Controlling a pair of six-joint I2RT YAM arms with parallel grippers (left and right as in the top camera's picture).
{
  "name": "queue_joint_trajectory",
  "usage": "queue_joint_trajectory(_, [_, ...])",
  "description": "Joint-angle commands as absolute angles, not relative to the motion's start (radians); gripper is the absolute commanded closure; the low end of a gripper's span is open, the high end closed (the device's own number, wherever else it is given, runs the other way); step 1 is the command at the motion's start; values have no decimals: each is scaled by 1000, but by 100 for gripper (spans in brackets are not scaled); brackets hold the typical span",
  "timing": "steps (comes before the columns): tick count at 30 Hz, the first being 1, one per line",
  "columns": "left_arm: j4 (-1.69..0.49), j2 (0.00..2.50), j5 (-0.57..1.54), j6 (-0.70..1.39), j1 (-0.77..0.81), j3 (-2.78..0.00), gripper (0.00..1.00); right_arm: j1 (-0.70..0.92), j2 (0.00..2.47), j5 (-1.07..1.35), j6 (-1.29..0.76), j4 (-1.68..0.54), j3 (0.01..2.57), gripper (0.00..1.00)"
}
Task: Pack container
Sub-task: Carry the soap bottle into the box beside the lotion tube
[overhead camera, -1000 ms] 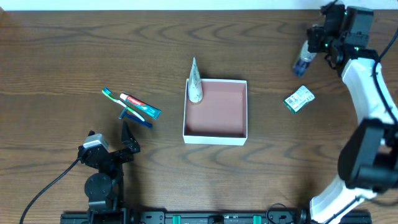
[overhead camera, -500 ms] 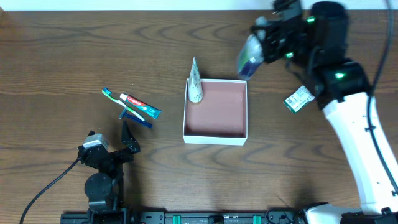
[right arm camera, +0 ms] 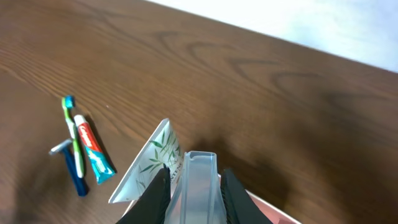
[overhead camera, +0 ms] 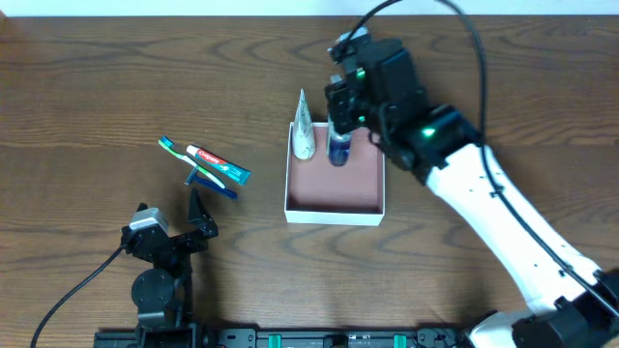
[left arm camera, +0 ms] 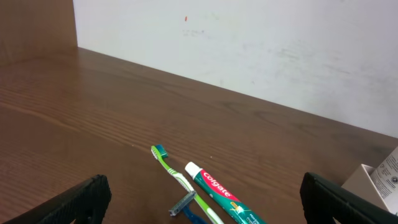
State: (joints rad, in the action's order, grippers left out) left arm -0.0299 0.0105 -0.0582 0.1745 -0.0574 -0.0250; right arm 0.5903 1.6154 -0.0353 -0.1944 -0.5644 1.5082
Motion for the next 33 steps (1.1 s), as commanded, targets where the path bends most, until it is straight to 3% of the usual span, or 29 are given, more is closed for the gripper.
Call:
queue_joint_trajectory(1, [-67,6,-67,154,-62,-4,2,617,1650,-128,-225,-556,1522,93])
queue_joint_trajectory(14, [-67,6,-67,154,-62,-4,2,630,1783,-179,-151,-440,1522,98])
queue_joint_trajectory(33, [-67,6,-67,154,-62,-4,2,678,1792,-180,-139,-272,1371,92])
